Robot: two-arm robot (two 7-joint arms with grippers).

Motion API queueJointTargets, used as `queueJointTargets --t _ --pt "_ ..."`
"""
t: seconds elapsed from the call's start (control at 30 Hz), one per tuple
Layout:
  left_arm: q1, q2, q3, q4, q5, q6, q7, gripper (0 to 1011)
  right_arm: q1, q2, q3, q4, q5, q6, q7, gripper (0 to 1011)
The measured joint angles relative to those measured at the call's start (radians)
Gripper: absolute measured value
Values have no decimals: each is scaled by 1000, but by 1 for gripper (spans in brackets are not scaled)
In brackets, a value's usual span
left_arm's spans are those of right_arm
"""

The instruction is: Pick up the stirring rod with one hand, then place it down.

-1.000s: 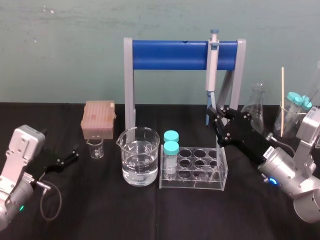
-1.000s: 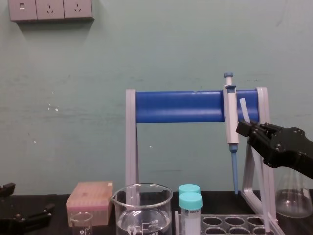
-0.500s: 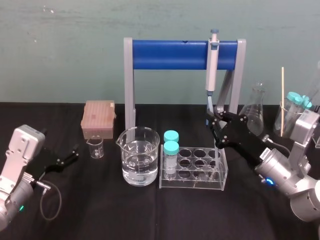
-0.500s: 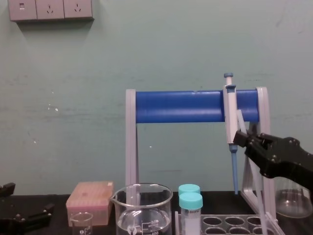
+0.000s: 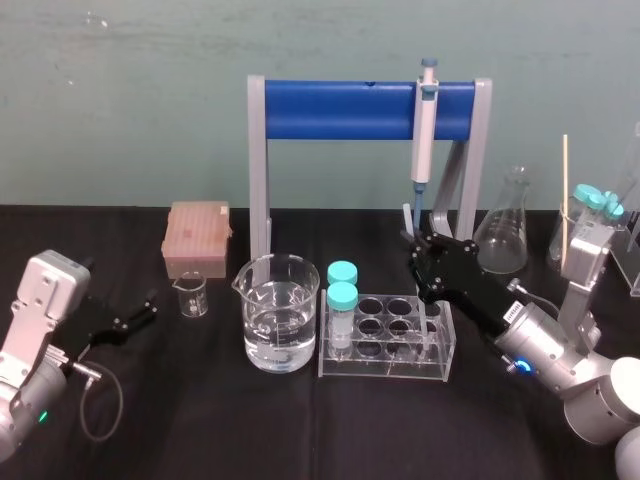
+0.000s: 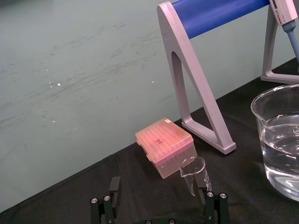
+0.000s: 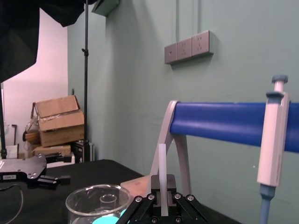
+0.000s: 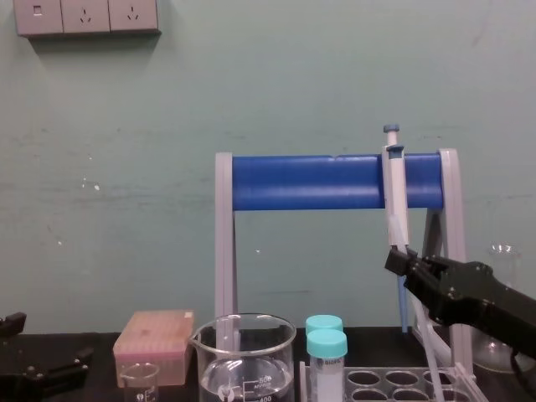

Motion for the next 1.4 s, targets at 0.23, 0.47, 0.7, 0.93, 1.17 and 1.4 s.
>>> queueJointTargets --t 0.23,0.47,0.7,0.93,1.17,1.4 --pt "0 0 0 0 0 0 0 1000 11 -9 -4 30 1 25 10 69" --pt "0 0 0 0 0 0 0 1000 16 -11 -10 46 -9 47 9 69" --pt "0 0 0 0 0 0 0 1000 13 -8 -15 36 -31 56 -16 69" --pt "0 0 0 0 0 0 0 1000 12 -8 -15 35 -31 56 -17 69" --pt "0 0 0 0 0 0 0 1000 12 -9 -14 37 -27 56 -13 69" --pt "0 0 0 0 0 0 0 1000 13 -9 -13 38 -25 56 -12 127"
